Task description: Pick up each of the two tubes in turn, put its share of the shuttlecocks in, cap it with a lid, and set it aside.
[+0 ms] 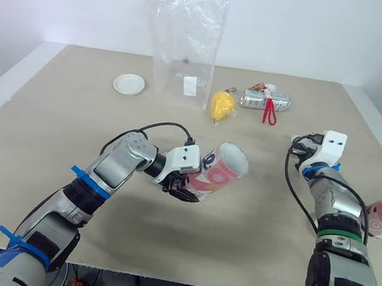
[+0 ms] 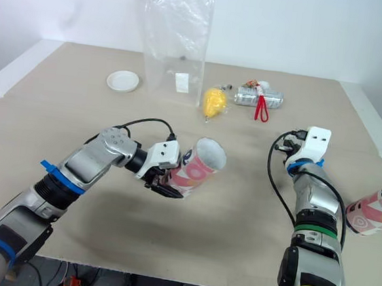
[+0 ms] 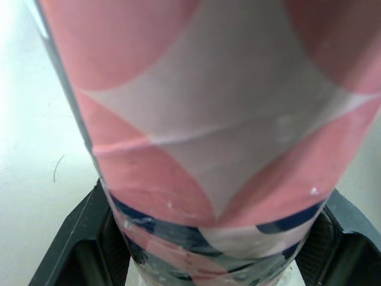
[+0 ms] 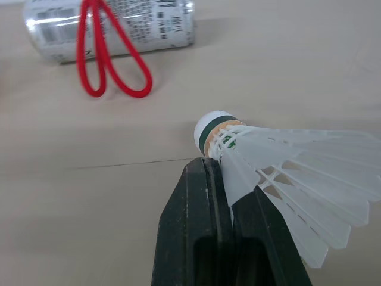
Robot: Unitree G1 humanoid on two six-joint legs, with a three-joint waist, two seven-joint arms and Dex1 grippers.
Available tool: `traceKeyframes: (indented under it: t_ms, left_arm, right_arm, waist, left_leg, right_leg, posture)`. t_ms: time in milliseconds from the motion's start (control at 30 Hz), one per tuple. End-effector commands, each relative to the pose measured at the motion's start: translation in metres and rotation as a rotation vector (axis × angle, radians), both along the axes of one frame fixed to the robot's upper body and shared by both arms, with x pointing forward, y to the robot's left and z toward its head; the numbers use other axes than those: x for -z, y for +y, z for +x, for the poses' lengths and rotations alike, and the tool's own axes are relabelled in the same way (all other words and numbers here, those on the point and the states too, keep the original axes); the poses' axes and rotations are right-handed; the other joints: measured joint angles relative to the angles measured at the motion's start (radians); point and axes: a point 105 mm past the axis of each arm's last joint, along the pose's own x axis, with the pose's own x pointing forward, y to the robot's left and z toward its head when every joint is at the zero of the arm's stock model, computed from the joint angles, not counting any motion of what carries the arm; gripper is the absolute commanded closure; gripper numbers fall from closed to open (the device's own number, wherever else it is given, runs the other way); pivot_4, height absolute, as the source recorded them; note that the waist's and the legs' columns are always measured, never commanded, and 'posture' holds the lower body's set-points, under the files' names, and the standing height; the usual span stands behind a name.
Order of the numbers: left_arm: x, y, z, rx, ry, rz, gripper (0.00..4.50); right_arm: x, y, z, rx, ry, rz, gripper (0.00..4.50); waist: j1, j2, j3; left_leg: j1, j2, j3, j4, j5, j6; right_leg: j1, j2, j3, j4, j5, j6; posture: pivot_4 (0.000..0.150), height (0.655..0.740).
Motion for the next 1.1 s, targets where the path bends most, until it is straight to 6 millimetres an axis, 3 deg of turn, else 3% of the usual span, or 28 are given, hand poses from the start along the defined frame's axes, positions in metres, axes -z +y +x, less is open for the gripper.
traceKeyframes:
  t_ms: [33, 233, 333, 433, 567, 900, 1000, 1033, 1100]
  left_arm:
    - [0.005, 0.006, 0.002, -0.029, 0.004, 0.025, 1.53]
    - [0.004, 0.008, 0.003, -0.01, 0.002, 0.032, 1.53]
    - [0.002, 0.007, 0.005, 0.0, -0.001, 0.033, 1.53]
    - [0.0, 0.005, 0.007, 0.015, -0.007, 0.035, 1.53]
    - [0.0, 0.003, 0.008, 0.031, -0.01, 0.04, 1.53]
    - [0.0, 0.0, 0.007, 0.048, -0.008, 0.038, 1.53]
    - [0.001, 0.0, 0.006, 0.046, -0.004, 0.036, 1.53]
    - [0.001, 0.0, 0.006, 0.045, -0.004, 0.036, 1.53]
    - [0.001, 0.001, 0.006, 0.04, -0.002, 0.037, 1.53]
  right_arm:
    - [-0.05, 0.01, -0.013, -0.106, -0.133, -0.124, 4.48]
    - [-0.129, 0.079, -0.095, -0.733, -0.286, -0.692, 4.48]
    - [-0.141, 0.107, -0.128, -0.979, -0.304, -0.832, 4.48]
    - [-0.142, 0.129, -0.151, -1.134, -0.313, -0.916, 4.48]
    - [-0.133, 0.136, -0.159, -1.22, -0.286, -1.058, 4.48]
    - [-0.12, 0.143, -0.157, -1.343, -0.268, -1.184, 4.48]
    - [-0.121, 0.143, -0.157, -1.359, -0.269, -1.177, 3.68]
    - [-0.122, 0.143, -0.157, -1.36, -0.27, -1.179, 3.11]
    - [-0.125, 0.14, -0.158, -1.368, -0.264, -1.177, 2.47]
  waist:
    - [-0.001, 0.0, 0.0]
    - [0.003, 0.004, 0.002]
    - [-0.002, 0.006, 0.002]
    - [-0.007, 0.0, 0.003]
    - [-0.006, 0.0, 0.003]
    - [-0.006, -0.001, 0.003]
    - [-0.005, -0.001, 0.003]
    - [-0.005, -0.001, 0.003]
    - [-0.005, -0.001, 0.003]
  left_leg:
    - [0.0, 0.0, 0.0, 0.0, 0.0, 0.0]
    - [-0.001, -0.001, 0.0, 0.0, 0.0, 0.0]
    - [0.0, -0.001, 0.0, 0.0, 0.0, 0.0]
    - [0.004, 0.002, -0.002, 0.0, 0.0, -0.001]
    - [0.002, -0.001, 0.001, 0.002, 0.0, -0.001]
    - [0.001, -0.001, 0.0, 0.001, 0.0, -0.001]
    - [0.001, -0.001, 0.0, 0.001, 0.0, -0.001]
    - [0.001, -0.001, 0.0, 0.001, 0.0, -0.001]
    - [0.001, -0.001, 0.0, 0.001, 0.0, -0.001]
  right_leg:
    - [0.0, 0.0, 0.0, 0.0, 0.0, 0.0]
    - [-0.001, -0.001, 0.0, 0.0, -0.002, 0.002]
    - [-0.001, -0.001, 0.0, 0.0, -0.001, 0.002]
    - [0.004, 0.001, -0.002, 0.0, -0.002, 0.0]
    - [0.003, -0.002, -0.001, -0.001, -0.002, -0.001]
    - [0.003, -0.003, -0.001, -0.002, -0.002, 0.001]
    - [0.003, -0.003, -0.001, -0.002, -0.002, 0.002]
    - [0.003, -0.003, -0.001, -0.002, -0.002, 0.001]
    - [0.003, -0.003, -0.001, -0.002, -0.002, 0.001]
  posture:
    - [0.15, 0.74]
    - [0.15, 0.74]
    - [0.15, 0.74]
    - [0.15, 0.74]
    - [0.15, 0.74]
    - [0.15, 0.74]
    - [0.15, 0.74]
    - [0.15, 0.74]
    - [0.15, 0.74]
